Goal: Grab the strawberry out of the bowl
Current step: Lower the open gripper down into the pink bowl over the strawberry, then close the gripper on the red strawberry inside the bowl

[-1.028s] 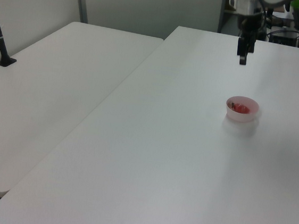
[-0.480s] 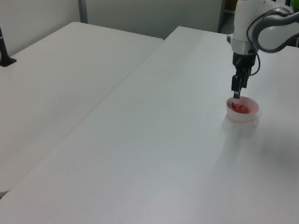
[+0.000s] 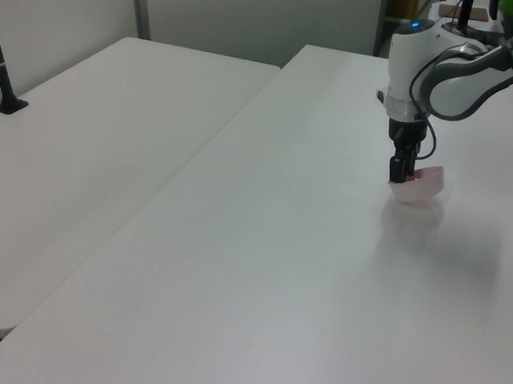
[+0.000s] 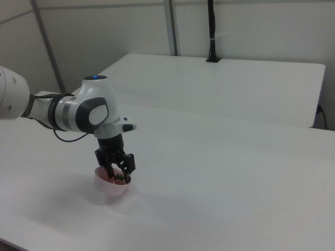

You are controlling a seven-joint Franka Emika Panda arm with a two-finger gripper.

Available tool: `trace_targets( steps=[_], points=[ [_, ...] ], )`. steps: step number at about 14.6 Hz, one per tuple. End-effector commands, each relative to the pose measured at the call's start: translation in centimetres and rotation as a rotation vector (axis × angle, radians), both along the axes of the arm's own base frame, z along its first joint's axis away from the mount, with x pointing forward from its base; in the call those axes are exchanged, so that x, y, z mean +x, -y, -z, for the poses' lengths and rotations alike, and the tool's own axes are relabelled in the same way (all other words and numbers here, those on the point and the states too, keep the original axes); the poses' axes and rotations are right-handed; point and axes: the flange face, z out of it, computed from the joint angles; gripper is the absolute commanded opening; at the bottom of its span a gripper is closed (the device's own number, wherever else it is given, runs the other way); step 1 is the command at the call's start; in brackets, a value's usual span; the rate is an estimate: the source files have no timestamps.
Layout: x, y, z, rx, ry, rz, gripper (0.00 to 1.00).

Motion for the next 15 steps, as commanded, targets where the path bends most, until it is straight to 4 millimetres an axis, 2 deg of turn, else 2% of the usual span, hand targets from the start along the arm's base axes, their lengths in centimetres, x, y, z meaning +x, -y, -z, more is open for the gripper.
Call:
trace_targets(
  steps=[1, 2, 5, 7, 11, 13, 15],
  points=[
    [-0.4, -0.3, 0.6, -0.002, 0.006, 0.005, 0.74],
    [-0.4, -0.2, 0.4, -0.002, 0.005, 0.0, 0.74],
    [-0.3, 0.4, -2.7, 0.0, 0.029, 0.009, 0.75],
    [-0.3, 0.6, -3.3, -0.001, 0.018, 0.009, 0.75],
    [0.0, 1.3, -6.0, 0.001, 0.031, 0.013, 0.75],
    [-0.9, 0.6, -6.2, 0.006, -0.03, -0.068, 0.75],
    [-1.2, -0.8, -4.7, 0.01, -0.064, -0.123, 0.75]
  ],
)
